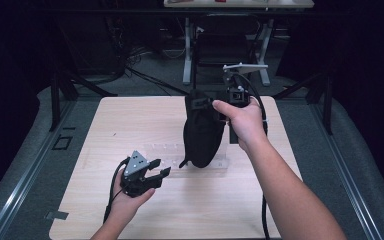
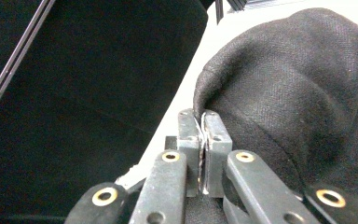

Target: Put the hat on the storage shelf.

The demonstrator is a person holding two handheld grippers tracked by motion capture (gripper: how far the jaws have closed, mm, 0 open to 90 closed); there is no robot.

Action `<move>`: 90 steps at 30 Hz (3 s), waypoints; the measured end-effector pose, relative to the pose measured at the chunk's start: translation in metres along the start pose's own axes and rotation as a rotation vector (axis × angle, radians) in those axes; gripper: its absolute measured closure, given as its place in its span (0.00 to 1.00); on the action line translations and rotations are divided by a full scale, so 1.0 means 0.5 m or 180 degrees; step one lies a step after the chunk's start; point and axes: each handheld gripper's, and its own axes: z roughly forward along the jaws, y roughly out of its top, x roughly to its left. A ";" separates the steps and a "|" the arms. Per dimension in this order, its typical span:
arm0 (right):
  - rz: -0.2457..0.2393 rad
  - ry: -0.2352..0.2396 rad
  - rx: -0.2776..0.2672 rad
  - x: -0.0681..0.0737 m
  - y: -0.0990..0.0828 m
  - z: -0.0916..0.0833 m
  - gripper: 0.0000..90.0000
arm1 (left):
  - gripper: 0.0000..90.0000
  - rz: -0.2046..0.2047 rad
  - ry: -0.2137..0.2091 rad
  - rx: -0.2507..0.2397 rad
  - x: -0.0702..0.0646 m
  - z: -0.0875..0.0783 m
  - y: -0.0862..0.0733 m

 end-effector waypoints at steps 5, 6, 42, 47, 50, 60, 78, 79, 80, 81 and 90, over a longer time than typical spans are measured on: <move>-0.0005 0.0016 -0.0003 0.001 -0.001 0.003 0.98 | 0.60 0.0062 -0.0059 -0.0010 -0.020 0.012 0.014; -0.0007 0.0021 0.0001 0.001 -0.001 0.004 0.98 | 0.60 0.0077 -0.0065 -0.0003 -0.023 0.016 0.016; -0.0036 0.0149 0.0009 0.009 -0.007 0.005 0.92 | 0.93 0.0525 0.0195 0.0126 -0.065 0.065 0.010; -0.0060 0.0172 -0.0053 0.013 -0.008 -0.011 0.90 | 0.94 0.0566 0.0223 0.0140 -0.064 0.063 0.009; -0.0053 0.0154 -0.0112 0.009 -0.007 -0.026 0.90 | 0.94 0.0509 0.0239 0.0133 -0.060 0.062 0.004; 0.0001 0.0118 -0.0183 -0.017 -0.011 -0.063 0.90 | 0.95 0.0472 0.0297 0.0182 -0.047 0.061 -0.018; 0.0004 0.0008 -0.0269 -0.037 -0.017 -0.102 0.86 | 0.94 0.0113 0.0241 0.0244 -0.019 0.071 -0.070; 0.0004 0.0008 -0.0269 -0.037 -0.017 -0.102 0.86 | 0.94 0.0113 0.0241 0.0244 -0.019 0.071 -0.070; 0.0010 0.0002 -0.0283 -0.038 -0.017 -0.105 0.85 | 0.94 0.0079 0.0206 0.0227 -0.012 0.070 -0.073; 0.0012 0.0004 -0.0281 -0.038 -0.018 -0.106 0.85 | 0.94 0.0031 0.0177 0.0230 -0.009 0.069 -0.075; -0.0001 -0.0062 -0.0298 -0.045 -0.024 -0.116 0.83 | 0.90 -0.0059 0.0163 0.0171 -0.004 0.060 -0.081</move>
